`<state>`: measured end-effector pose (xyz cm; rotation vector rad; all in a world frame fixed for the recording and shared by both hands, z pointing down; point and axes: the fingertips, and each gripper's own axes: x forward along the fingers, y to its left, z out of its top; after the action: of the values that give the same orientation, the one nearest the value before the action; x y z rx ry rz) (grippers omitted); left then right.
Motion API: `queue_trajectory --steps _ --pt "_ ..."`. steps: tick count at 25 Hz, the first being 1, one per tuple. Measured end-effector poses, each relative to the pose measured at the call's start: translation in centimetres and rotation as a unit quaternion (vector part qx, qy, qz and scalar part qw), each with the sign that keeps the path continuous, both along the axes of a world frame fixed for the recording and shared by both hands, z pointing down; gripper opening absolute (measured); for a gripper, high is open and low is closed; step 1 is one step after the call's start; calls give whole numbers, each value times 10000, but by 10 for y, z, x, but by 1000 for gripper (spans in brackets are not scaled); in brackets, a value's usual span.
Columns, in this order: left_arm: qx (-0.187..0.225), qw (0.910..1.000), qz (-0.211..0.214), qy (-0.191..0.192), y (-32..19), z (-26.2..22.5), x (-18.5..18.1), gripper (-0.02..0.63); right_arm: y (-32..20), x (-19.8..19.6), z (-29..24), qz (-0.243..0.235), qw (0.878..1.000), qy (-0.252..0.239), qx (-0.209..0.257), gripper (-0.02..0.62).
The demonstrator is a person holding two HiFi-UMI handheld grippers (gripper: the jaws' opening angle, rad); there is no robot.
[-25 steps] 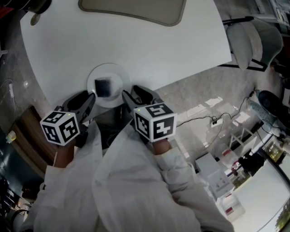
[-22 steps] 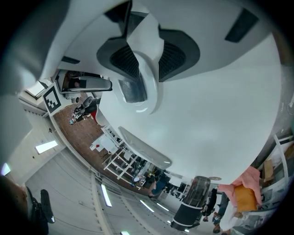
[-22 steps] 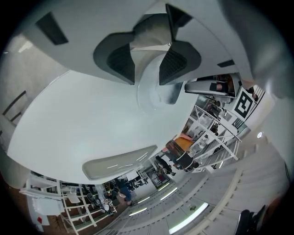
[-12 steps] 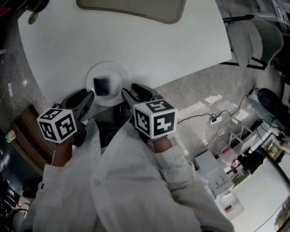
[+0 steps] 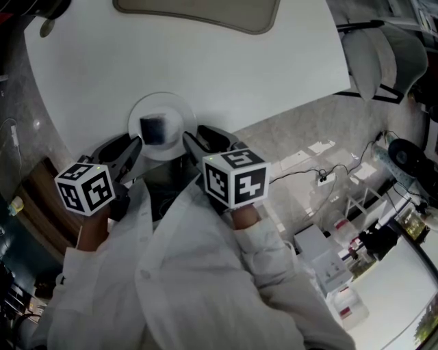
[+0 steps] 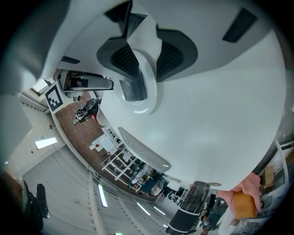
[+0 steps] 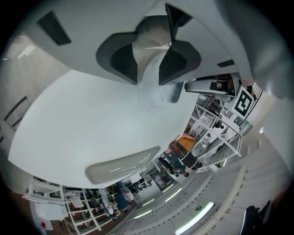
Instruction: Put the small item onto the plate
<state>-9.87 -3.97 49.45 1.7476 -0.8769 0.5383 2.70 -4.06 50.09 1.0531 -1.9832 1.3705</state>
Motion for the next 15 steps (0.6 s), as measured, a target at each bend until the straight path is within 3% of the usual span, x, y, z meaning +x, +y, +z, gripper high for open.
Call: queue_trajectory --steps 15 --pt "98 9999 -47 85 -2 0 2 94 -2 7 3 226 9997 92 38 75"
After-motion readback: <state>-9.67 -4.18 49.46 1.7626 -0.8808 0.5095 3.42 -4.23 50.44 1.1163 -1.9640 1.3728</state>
